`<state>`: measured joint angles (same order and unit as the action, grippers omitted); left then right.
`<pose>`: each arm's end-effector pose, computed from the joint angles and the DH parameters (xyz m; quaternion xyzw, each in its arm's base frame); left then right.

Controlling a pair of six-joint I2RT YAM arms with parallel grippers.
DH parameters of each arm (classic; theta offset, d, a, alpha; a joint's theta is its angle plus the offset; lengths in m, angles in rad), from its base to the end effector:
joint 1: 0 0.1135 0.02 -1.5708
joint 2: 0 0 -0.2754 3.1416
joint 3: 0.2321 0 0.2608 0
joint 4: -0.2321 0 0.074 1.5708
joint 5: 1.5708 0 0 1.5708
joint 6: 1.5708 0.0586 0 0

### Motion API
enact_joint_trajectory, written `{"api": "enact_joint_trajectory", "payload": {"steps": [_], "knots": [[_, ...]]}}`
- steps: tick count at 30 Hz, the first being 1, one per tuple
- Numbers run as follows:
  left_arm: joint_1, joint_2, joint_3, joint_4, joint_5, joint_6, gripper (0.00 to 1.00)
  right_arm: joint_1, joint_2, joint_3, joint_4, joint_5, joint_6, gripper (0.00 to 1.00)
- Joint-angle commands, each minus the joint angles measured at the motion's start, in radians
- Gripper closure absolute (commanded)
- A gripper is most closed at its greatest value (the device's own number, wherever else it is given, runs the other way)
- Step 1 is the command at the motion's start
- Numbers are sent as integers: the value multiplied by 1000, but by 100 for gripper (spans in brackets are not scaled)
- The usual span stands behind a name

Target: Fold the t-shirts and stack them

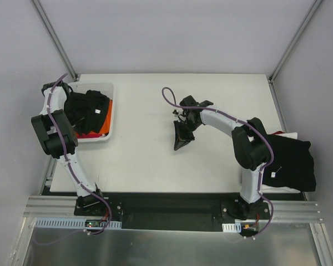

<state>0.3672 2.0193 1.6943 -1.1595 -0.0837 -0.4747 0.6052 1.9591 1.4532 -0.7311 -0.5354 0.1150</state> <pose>0.3814 0.1519 0.2056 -0.4095 0.9103 0.0394 0.0453 0.3252 0.2613 0.1803 -0.2734 0.9119 0.3006 0.0580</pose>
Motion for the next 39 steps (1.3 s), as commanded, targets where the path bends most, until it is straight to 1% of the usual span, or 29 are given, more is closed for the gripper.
{"api": "enact_joint_trajectory", "payload": {"steps": [1,7,8,14,16,20,25,29,33,34,37,39], "knots": [[-10,96,131,24,-8,4,100,-2,-34,10,-11,-17,0,99],[-30,231,350,-3,18,19,100,-1,-66,-37,-8,-11,-2,99],[-34,249,405,-5,25,19,100,-1,-69,-42,-8,-11,-2,99],[-66,340,579,-22,39,15,100,-2,-97,-80,-8,-6,-2,99],[-83,371,608,-37,47,10,100,-2,-104,-86,-8,-5,-3,99],[-122,371,581,-34,53,-5,100,-1,-117,-94,-10,5,-5,99],[-178,309,501,-6,29,-5,100,-1,-117,-88,-11,12,-5,99],[-198,262,450,23,18,2,100,-2,-101,-67,-8,6,-6,99],[-183,309,505,3,18,11,100,-2,-91,-47,-8,-5,-8,99],[-179,323,540,-6,22,11,100,-2,-89,-45,-8,-5,-6,99],[-152,384,596,-51,50,-13,100,-2,-97,-68,-7,-3,-8,99],[-131,407,594,-57,73,-38,100,-1,-114,-89,-1,2,-9,99]]}}
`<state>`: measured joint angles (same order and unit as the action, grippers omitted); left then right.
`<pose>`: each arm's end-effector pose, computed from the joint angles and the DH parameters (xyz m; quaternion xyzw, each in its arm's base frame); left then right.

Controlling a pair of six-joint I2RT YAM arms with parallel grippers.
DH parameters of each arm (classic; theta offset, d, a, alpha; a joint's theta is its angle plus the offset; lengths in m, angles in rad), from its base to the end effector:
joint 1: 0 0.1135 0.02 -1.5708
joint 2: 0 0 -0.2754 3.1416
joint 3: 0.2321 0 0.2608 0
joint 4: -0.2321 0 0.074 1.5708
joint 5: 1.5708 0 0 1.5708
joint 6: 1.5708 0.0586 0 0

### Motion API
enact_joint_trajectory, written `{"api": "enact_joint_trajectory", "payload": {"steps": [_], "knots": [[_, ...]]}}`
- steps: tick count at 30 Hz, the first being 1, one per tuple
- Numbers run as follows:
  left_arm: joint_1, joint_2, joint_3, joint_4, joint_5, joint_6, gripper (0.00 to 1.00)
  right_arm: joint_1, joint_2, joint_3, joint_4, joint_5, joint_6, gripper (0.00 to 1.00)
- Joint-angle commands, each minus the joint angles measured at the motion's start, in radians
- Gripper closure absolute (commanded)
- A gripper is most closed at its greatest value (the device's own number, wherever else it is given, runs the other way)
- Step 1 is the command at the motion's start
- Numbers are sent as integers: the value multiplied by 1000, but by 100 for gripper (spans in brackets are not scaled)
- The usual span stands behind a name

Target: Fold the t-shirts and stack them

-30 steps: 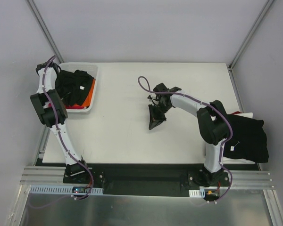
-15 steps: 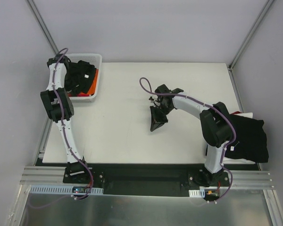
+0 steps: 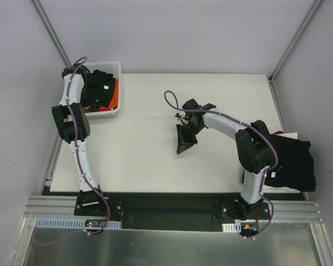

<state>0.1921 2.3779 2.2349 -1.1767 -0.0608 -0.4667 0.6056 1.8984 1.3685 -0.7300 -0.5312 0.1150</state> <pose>0.5015 0.1012 0.1988 -0.3244 0.9371 0.0127 0.1281 0.3087 0.2498 0.1792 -0.2709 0.9149 0.2953 0.0484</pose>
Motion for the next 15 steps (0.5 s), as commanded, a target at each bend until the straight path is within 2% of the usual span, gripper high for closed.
{"api": "enact_joint_trajectory", "payload": {"steps": [1,7,15], "knots": [[49,52,39,-40,52,-53,100,-3,-61,-17,0,5,-8,99],[88,72,29,-44,21,-78,100,-3,-120,-103,7,26,-9,99],[121,49,9,-63,-42,-93,100,-3,-139,-109,6,25,-9,99]]}}
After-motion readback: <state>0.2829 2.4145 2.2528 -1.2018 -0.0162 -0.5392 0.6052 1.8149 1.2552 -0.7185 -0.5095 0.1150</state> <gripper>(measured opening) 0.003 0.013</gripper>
